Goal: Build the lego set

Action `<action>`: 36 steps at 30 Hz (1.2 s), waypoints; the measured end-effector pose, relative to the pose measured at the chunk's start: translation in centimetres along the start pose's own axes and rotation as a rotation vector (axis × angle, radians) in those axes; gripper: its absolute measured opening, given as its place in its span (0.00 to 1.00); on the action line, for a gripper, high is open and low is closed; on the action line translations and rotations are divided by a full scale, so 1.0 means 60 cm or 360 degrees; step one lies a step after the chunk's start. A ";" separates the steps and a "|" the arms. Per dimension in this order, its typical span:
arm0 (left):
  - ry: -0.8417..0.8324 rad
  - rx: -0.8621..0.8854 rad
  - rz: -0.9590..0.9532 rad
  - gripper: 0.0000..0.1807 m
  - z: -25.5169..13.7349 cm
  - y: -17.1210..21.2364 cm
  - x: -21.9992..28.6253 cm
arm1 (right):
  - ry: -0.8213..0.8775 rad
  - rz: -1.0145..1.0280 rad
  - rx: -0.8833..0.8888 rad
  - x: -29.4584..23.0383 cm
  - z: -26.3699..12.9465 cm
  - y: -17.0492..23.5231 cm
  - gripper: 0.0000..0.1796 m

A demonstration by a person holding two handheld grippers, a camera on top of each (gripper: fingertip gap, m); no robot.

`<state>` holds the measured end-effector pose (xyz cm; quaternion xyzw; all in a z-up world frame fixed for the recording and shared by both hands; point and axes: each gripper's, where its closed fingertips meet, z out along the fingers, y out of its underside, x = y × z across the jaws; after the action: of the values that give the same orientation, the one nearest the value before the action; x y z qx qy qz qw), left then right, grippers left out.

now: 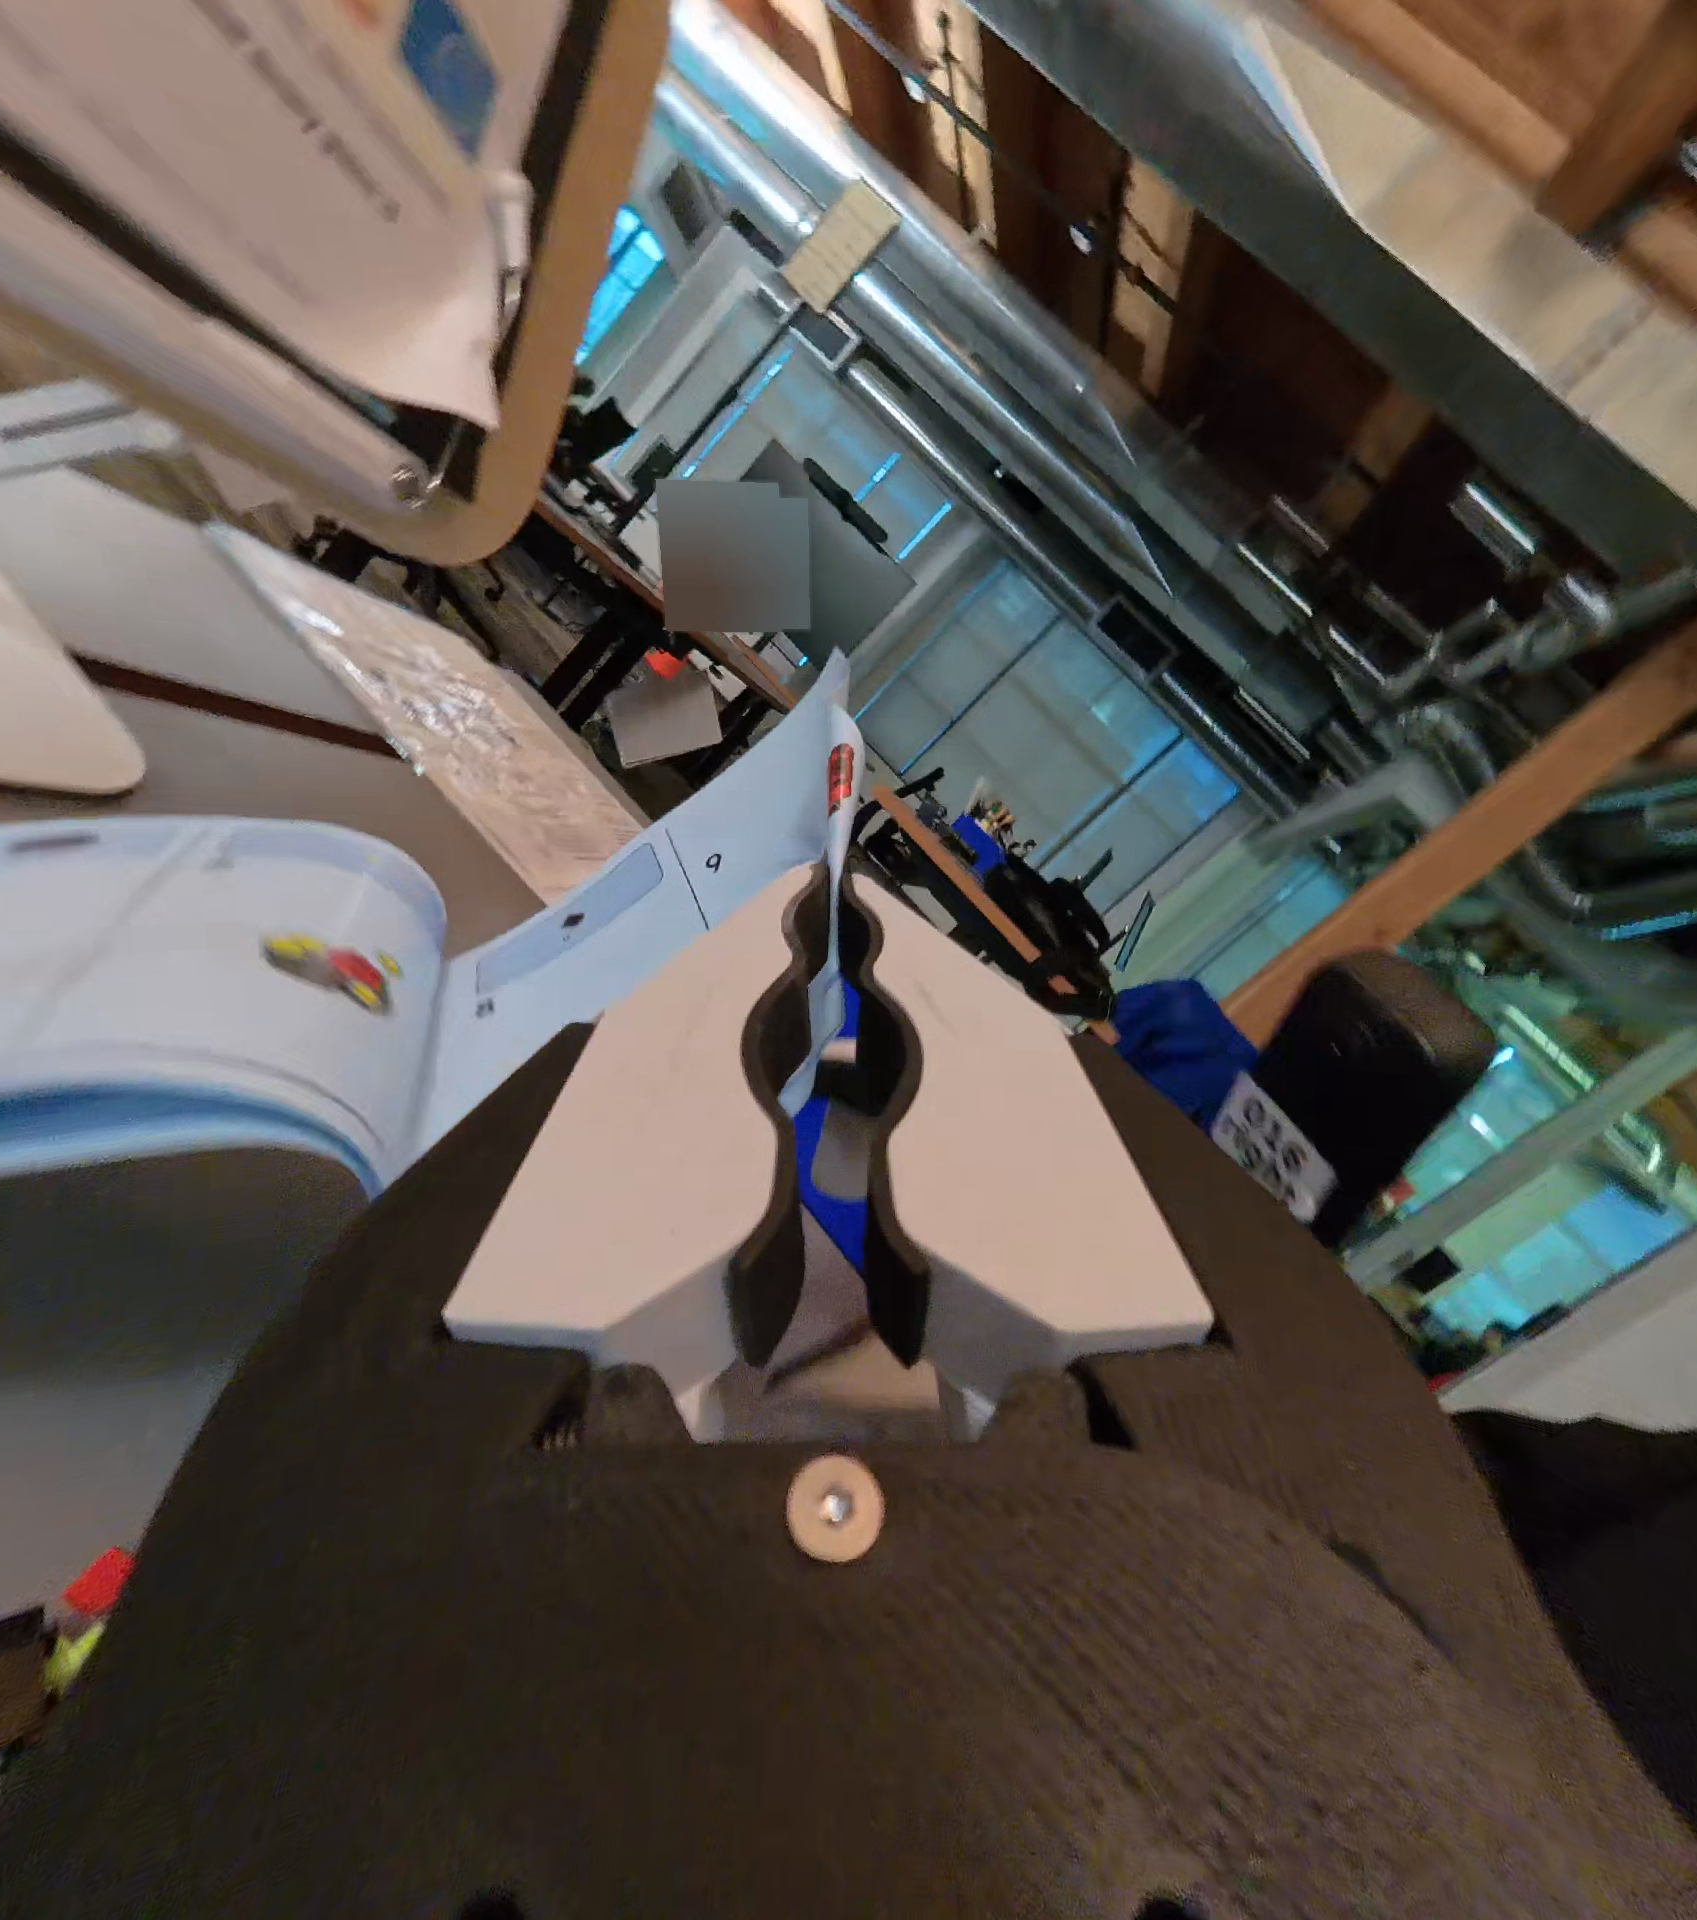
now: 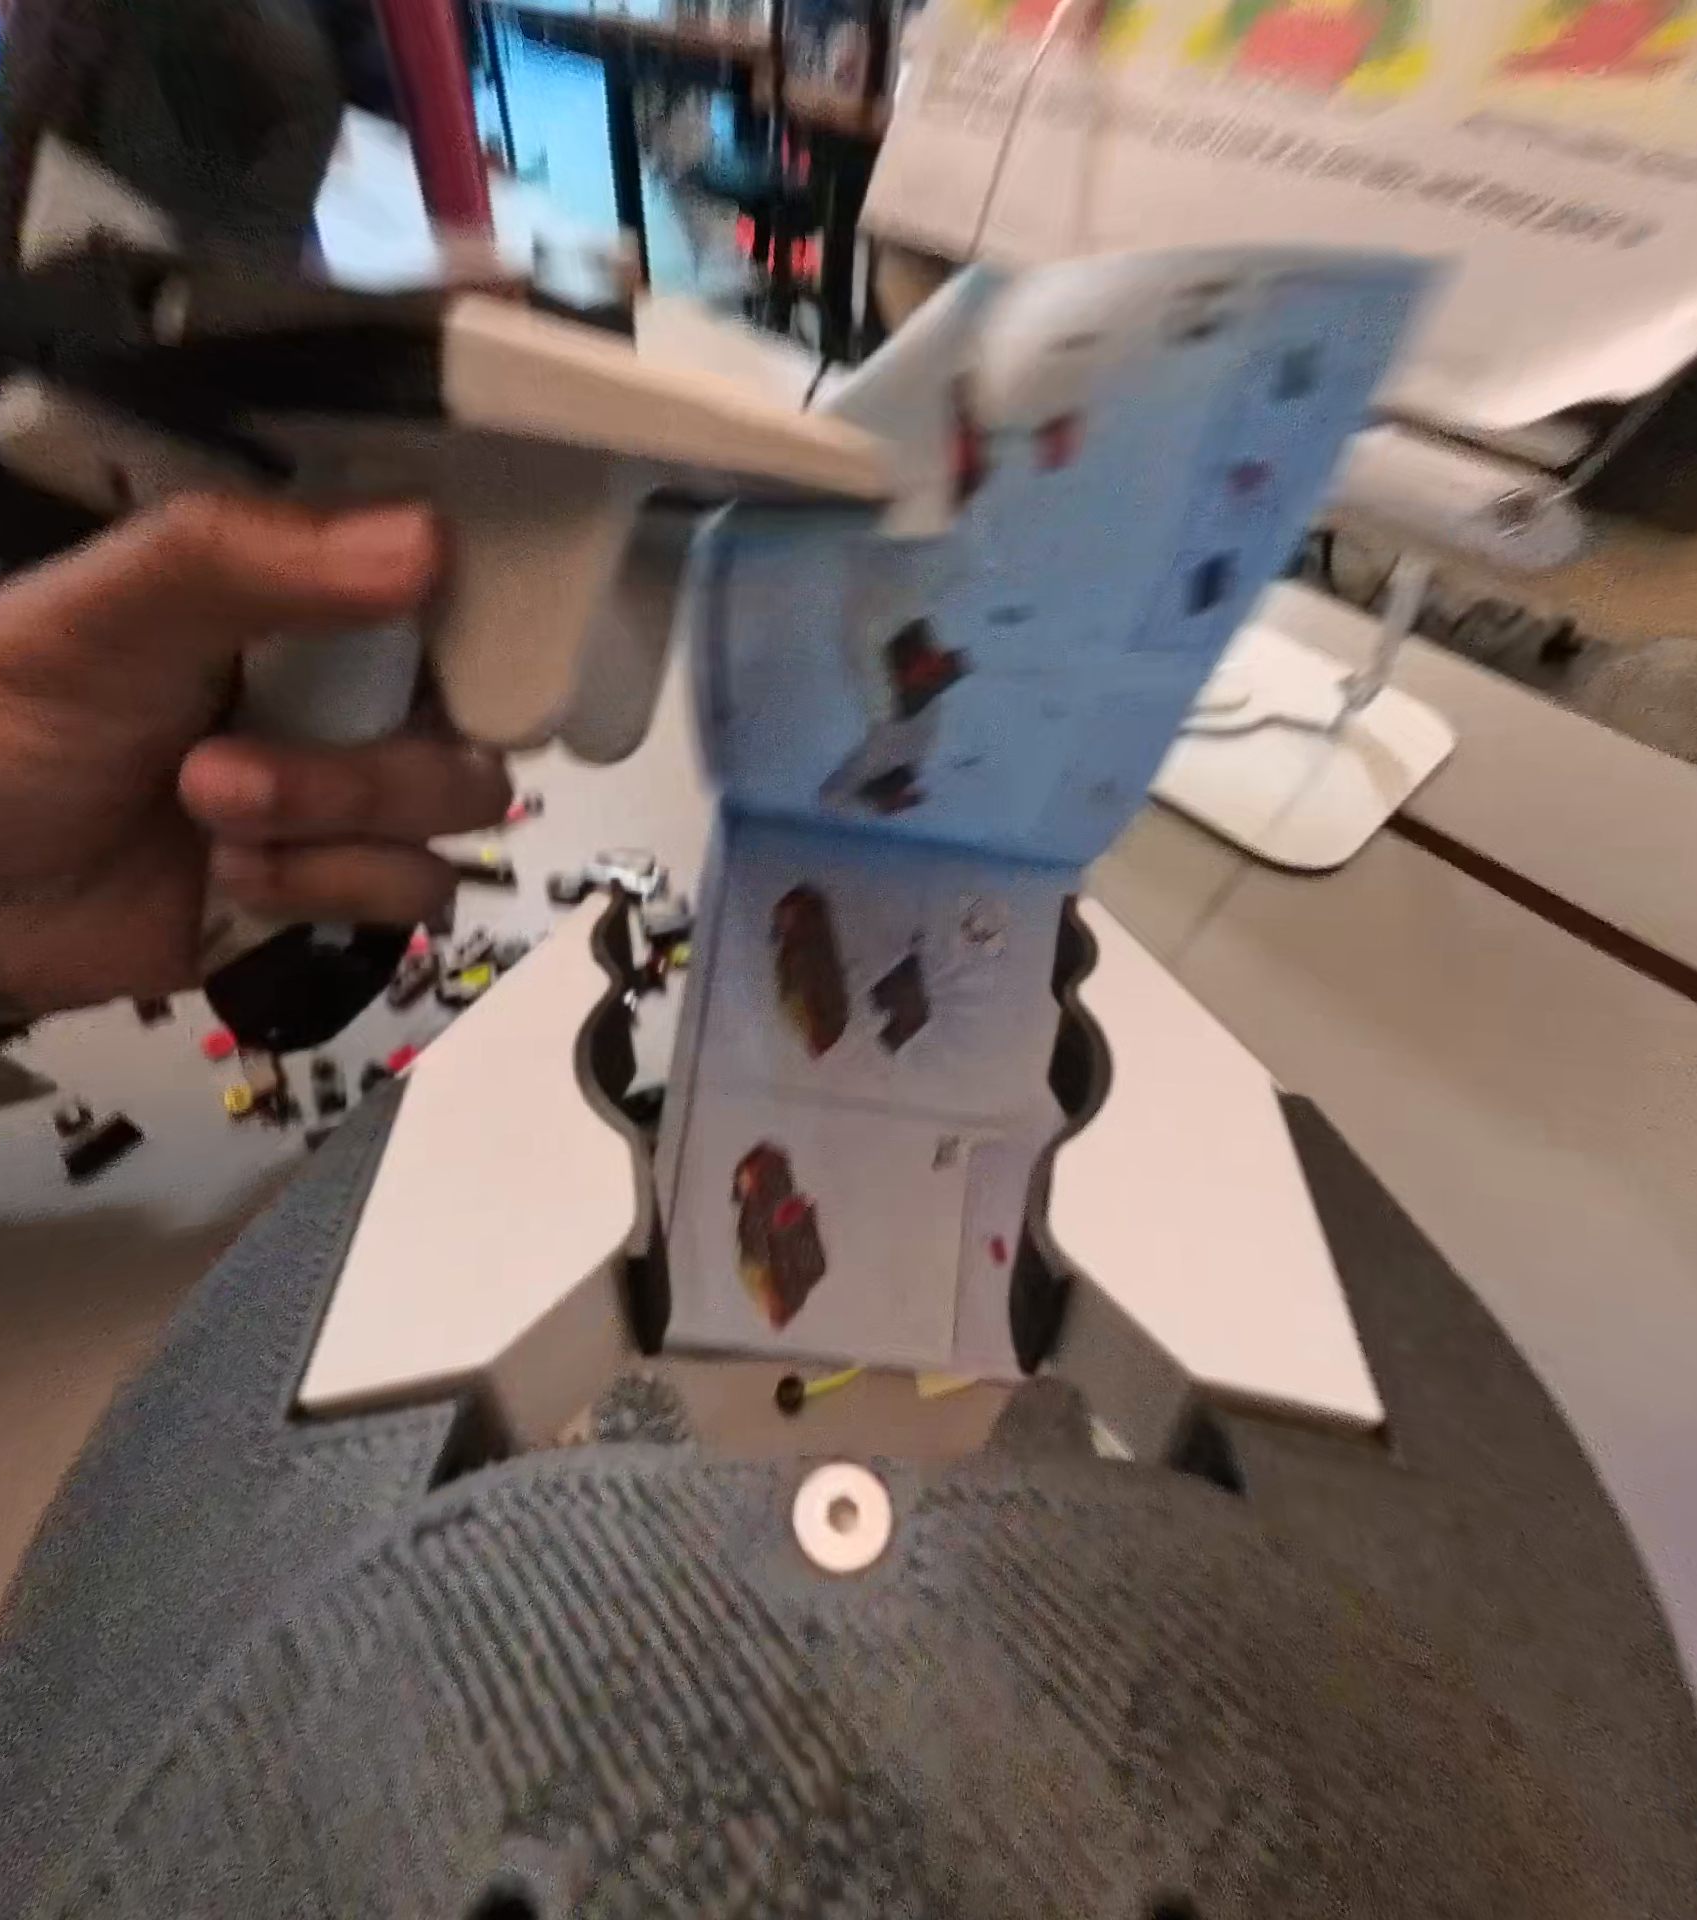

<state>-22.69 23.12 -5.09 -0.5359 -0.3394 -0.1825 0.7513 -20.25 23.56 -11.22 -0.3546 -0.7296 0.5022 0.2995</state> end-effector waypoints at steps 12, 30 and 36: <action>0.0089 0.0097 0.0002 0.00 -0.005 -0.013 0.018 | -0.0236 0.0296 0.0070 -0.004 -0.013 -0.004 0.39; 0.0054 0.0308 -0.0344 0.00 0.014 0.000 0.059 | -0.0030 -0.0001 0.0026 0.014 -0.025 0.008 0.07; -0.0014 0.0203 -0.0396 0.11 0.009 0.022 0.013 | 0.0034 -0.0135 -0.0061 0.032 -0.033 0.020 0.00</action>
<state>-21.47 24.16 -5.30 -0.4417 -0.4174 -0.2499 0.7538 -19.50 26.44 -11.55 -0.3344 -0.7502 0.4711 0.3215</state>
